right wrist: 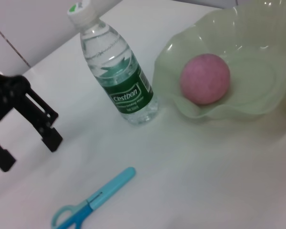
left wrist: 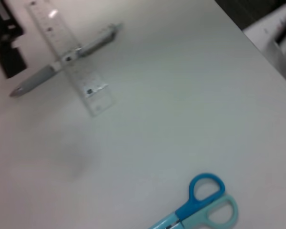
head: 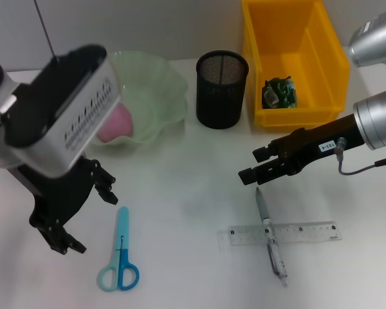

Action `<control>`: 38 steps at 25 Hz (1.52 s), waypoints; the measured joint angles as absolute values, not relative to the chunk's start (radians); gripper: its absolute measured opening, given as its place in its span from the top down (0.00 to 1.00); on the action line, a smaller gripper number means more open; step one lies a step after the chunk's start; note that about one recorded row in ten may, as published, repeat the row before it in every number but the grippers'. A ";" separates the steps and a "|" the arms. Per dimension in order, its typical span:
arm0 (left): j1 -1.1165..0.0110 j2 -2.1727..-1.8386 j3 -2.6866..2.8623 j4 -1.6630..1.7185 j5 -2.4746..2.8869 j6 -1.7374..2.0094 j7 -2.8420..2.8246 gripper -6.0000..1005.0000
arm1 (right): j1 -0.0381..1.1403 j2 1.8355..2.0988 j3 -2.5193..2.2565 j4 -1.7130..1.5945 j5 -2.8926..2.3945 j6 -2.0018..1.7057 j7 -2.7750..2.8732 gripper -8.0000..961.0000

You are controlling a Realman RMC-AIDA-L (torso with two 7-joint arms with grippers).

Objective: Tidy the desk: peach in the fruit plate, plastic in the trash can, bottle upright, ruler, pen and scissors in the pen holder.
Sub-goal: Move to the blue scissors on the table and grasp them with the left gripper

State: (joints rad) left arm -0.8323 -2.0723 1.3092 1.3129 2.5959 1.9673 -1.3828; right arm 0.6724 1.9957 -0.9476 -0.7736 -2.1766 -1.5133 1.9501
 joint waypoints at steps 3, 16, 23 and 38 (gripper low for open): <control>-0.824 -2.072 1.345 1.323 2.611 1.943 -1.272 0.17 | 0.676 1.996 -0.934 -0.773 -2.172 -1.537 1.963 0.16; -0.791 -2.072 1.481 1.299 2.650 1.809 -1.065 0.17 | 0.670 2.003 -0.861 -0.766 -2.159 -1.586 1.968 0.16; -0.789 -2.072 1.498 1.265 2.658 1.781 -0.969 0.17 | 0.668 2.004 -0.858 -0.752 -2.158 -1.586 1.985 0.16; -0.818 -2.078 1.562 1.220 2.612 1.719 -0.917 0.18 | 0.644 2.003 -0.855 -0.737 -2.158 -1.592 1.988 0.16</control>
